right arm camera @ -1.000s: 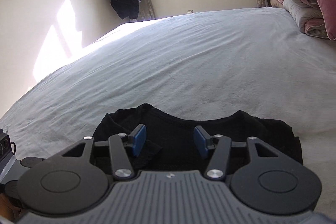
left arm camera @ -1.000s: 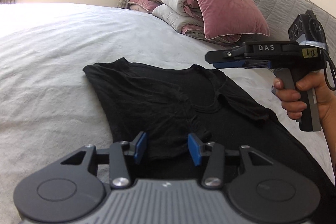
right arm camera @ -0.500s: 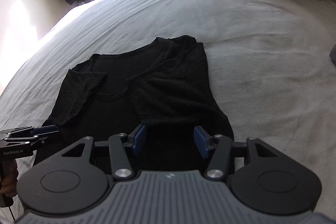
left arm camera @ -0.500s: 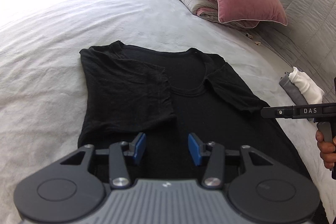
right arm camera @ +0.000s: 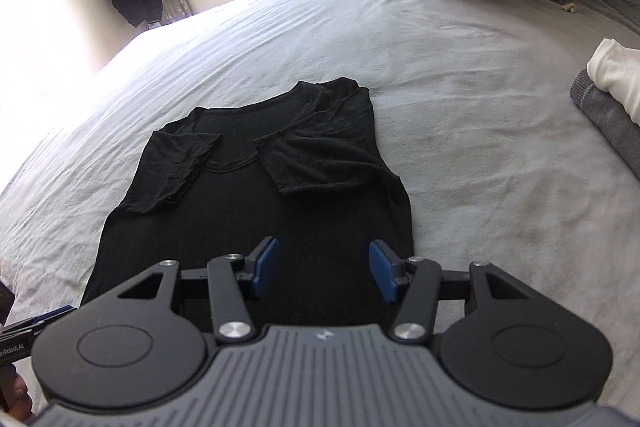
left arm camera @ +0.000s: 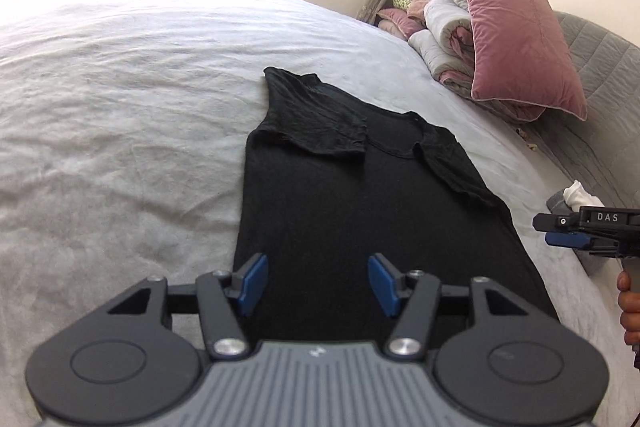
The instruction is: Fold clothes
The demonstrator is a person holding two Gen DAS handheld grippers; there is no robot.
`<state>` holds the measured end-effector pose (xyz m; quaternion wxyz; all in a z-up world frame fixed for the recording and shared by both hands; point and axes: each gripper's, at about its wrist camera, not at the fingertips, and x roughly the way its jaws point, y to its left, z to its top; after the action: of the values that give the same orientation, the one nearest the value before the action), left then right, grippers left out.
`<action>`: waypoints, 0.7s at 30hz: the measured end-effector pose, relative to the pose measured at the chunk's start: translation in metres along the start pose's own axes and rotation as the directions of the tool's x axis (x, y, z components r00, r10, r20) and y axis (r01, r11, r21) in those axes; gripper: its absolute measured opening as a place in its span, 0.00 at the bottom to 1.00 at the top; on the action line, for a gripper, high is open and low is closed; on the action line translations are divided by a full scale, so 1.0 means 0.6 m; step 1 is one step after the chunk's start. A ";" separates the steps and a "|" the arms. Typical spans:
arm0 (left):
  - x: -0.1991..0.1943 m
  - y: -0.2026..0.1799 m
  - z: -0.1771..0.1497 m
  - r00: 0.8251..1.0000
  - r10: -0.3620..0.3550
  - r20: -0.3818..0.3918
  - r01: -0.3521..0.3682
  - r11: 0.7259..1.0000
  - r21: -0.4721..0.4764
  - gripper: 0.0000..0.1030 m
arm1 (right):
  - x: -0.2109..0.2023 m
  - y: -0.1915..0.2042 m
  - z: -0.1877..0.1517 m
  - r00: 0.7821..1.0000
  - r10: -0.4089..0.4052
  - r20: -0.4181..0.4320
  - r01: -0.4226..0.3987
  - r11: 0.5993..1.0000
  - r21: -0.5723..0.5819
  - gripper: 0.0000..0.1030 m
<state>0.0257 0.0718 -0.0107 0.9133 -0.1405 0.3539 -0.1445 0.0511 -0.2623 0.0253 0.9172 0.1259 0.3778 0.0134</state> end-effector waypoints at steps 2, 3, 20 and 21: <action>0.014 -0.017 0.005 1.000 -0.009 -0.007 0.009 1.000 0.028 0.57 | 0.019 0.013 0.008 1.000 -0.016 0.016 0.016 1.000 -0.022 0.52; 0.021 -0.025 0.008 1.000 -0.014 -0.010 0.014 0.999 0.043 0.58 | 0.032 0.020 0.013 0.999 -0.024 0.025 0.025 0.999 -0.031 0.52; 0.078 -0.052 0.024 1.000 -0.001 0.005 0.000 0.996 0.092 0.65 | 0.274 0.126 0.085 0.984 -0.144 0.105 0.158 0.977 -0.142 0.29; 0.079 -0.051 0.024 1.000 -0.006 0.002 0.006 0.996 0.089 0.65 | 0.278 0.127 0.086 0.982 -0.152 0.113 0.168 0.975 -0.145 0.22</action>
<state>0.0641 0.0285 -0.0180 0.9186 -0.1009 0.3457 -0.1627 0.2113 -0.1802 -0.0361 0.9402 0.0245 0.3376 -0.0378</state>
